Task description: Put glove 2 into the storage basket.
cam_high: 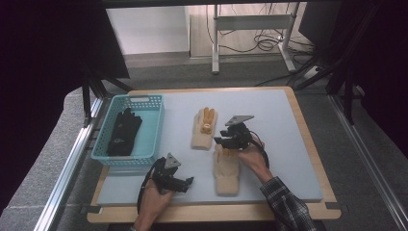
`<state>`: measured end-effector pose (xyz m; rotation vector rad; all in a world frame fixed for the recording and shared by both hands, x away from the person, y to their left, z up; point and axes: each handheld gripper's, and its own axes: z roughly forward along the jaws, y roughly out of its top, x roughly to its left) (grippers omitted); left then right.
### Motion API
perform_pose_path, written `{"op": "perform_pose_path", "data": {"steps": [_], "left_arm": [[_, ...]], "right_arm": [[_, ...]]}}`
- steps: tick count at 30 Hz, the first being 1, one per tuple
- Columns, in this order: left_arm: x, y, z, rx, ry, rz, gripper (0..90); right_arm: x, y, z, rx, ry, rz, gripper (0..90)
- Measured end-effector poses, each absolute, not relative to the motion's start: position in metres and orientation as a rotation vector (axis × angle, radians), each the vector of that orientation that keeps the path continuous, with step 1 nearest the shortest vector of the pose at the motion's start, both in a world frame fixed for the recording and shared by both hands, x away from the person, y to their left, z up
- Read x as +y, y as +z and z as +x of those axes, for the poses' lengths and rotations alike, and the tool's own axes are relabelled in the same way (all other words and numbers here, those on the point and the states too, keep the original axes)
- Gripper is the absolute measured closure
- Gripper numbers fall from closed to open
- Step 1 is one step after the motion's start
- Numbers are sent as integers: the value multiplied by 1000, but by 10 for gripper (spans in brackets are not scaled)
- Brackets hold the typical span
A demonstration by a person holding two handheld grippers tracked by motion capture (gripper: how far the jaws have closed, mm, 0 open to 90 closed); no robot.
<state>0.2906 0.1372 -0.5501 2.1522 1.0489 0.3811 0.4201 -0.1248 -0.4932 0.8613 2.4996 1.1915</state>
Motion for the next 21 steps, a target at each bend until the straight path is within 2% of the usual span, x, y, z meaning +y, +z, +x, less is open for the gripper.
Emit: {"op": "perform_pose_path", "data": {"steps": [10, 21], "left_arm": [[137, -550, 291, 1050, 380, 2151, 31], [137, -550, 291, 1051, 378, 2150, 31]], "right_arm": [[-99, -501, 452, 2499, 1166, 845, 449], [-75, -520, 475, 2522, 1101, 832, 394]]}}
